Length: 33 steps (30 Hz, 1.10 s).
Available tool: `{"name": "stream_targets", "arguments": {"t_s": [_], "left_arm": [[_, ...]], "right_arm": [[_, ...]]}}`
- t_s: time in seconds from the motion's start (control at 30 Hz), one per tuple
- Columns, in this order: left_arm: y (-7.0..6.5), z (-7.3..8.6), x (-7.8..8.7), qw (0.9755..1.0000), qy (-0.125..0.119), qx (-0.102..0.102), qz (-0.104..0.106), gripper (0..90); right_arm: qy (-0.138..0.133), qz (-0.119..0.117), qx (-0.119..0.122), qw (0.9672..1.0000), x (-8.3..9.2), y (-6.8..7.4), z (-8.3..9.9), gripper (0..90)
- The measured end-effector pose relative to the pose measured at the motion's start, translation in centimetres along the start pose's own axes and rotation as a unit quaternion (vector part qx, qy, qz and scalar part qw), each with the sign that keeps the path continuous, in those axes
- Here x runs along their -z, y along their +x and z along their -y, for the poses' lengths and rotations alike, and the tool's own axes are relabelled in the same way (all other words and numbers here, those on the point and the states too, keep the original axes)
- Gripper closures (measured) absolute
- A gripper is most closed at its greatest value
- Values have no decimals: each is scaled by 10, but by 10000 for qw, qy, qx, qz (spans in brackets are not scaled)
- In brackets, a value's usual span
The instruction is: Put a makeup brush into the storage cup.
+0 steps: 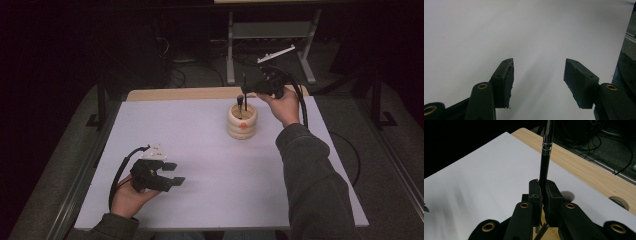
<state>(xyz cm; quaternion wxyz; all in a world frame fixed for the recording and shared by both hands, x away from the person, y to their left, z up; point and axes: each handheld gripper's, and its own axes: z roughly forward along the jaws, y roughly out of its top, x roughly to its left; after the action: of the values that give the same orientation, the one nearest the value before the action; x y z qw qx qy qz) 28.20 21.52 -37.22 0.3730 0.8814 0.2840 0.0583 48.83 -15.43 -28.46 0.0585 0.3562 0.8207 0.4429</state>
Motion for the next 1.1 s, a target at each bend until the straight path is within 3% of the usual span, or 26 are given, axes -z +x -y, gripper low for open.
{"name": "stream_targets", "arguments": {"t_s": [0.27,0.4,1.1], "left_arm": [[1,0,1,10000,59,-73,-18,411],[0,1,-1,10000,29,16,9,409],[1,2,-1,9999,119,-32,7,407]], "right_arm": [[-3,58,-99,9999,-8,-6,6,842],[65,94,-221,9997,-12,-7,9,841],[16,212,-337,9992,-23,-16,25,841]]}}
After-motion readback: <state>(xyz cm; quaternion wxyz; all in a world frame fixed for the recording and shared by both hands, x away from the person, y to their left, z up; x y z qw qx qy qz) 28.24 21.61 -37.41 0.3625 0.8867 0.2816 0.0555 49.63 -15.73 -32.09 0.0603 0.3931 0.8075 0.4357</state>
